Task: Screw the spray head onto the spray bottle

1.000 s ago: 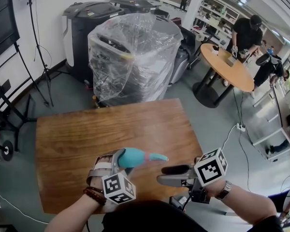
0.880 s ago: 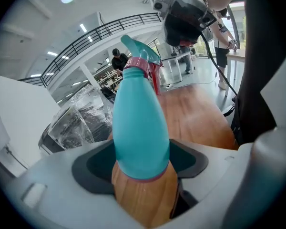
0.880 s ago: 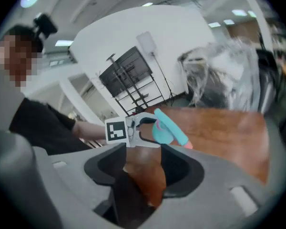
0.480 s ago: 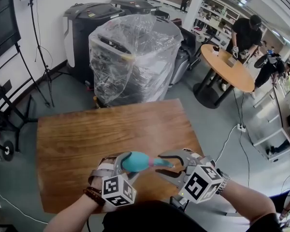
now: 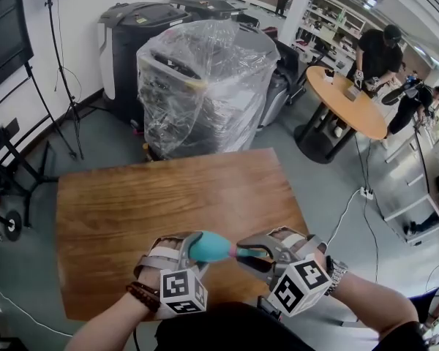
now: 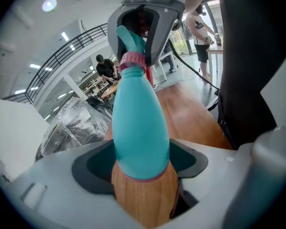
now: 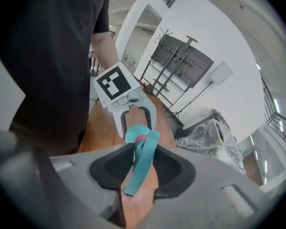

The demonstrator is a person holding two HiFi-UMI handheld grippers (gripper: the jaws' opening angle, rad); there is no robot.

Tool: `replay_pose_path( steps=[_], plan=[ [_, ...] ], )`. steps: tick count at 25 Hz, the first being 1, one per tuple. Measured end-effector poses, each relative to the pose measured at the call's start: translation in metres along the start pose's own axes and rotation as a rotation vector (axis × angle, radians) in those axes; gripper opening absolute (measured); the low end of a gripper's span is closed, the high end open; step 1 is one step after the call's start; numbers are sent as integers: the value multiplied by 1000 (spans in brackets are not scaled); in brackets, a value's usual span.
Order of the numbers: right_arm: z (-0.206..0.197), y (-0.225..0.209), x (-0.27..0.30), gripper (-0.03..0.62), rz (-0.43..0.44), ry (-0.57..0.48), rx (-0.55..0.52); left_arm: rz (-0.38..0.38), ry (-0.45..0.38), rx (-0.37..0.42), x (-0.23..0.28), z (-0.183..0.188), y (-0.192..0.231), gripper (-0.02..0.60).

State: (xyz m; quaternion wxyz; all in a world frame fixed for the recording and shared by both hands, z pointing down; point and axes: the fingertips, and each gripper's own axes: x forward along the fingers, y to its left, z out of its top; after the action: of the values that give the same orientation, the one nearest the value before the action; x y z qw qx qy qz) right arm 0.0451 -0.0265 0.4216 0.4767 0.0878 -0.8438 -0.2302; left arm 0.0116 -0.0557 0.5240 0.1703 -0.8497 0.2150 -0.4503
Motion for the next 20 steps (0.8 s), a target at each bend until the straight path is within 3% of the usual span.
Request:
replay_pose_path(
  steps=[7, 11, 13, 20],
  plan=[
    [-11, 16, 7, 115, -19, 142, -265, 13, 76, 91, 3, 0, -5, 373],
    [-11, 15, 7, 115, -31, 156, -299, 31, 73, 98, 1, 0, -2, 371],
    [-14, 12, 11, 116, -12, 123, -167, 46, 68, 87, 1, 0, 1, 370],
    [-19, -7, 13, 117, 125, -114, 725, 100, 47, 51, -1, 2, 8, 367]
  ],
)
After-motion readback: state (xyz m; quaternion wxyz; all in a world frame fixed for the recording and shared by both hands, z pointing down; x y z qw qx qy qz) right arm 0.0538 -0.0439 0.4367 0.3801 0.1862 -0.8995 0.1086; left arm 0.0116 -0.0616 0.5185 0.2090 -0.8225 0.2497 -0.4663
